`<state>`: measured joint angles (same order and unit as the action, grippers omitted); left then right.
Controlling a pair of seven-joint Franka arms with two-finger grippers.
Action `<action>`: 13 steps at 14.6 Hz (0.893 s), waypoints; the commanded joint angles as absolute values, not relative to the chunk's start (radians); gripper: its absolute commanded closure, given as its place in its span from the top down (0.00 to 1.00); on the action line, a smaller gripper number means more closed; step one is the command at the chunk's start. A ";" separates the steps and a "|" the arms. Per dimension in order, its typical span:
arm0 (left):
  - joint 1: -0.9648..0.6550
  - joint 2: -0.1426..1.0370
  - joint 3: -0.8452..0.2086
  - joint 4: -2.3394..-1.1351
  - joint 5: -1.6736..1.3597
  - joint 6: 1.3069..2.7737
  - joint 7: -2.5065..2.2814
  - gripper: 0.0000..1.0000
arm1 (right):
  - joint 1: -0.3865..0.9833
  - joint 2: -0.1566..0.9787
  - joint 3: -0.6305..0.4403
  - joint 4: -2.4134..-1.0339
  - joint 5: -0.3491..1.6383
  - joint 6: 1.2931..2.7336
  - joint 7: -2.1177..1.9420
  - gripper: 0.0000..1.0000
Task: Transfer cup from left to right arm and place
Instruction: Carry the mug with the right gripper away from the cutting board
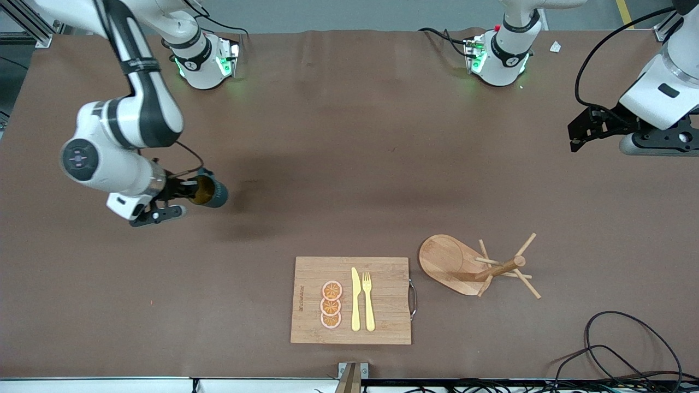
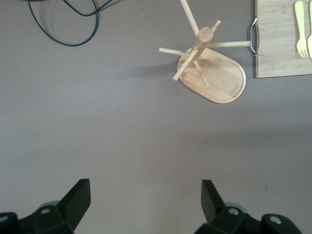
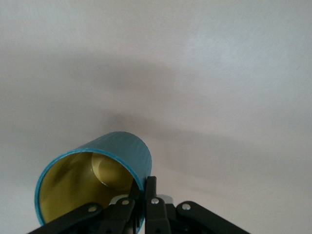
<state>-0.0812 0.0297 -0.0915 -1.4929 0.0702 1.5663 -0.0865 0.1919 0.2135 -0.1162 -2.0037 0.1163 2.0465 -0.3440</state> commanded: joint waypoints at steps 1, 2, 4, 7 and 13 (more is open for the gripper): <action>-0.072 0.021 -0.097 -1.488 0.054 1.558 -0.083 1.00 | 0.091 0.195 -0.100 -2.023 0.085 2.068 -0.727 0.00; -0.071 0.021 -0.095 -1.488 0.004 1.562 -0.084 1.00 | 0.066 0.195 -0.098 -2.026 0.069 2.092 -0.833 0.00; -0.069 0.023 -0.081 -1.488 -0.087 1.565 -0.095 1.00 | 0.043 0.198 -0.100 -2.026 0.052 2.126 -1.031 0.00; -0.061 0.009 -0.078 -1.488 -0.058 1.554 -0.086 1.00 | 0.018 0.204 -0.100 -2.036 0.037 2.177 -1.315 0.00; -0.026 0.009 -0.075 -1.488 -0.041 1.552 -0.083 1.00 | -0.029 0.218 -0.100 -2.111 0.035 2.276 -1.604 0.00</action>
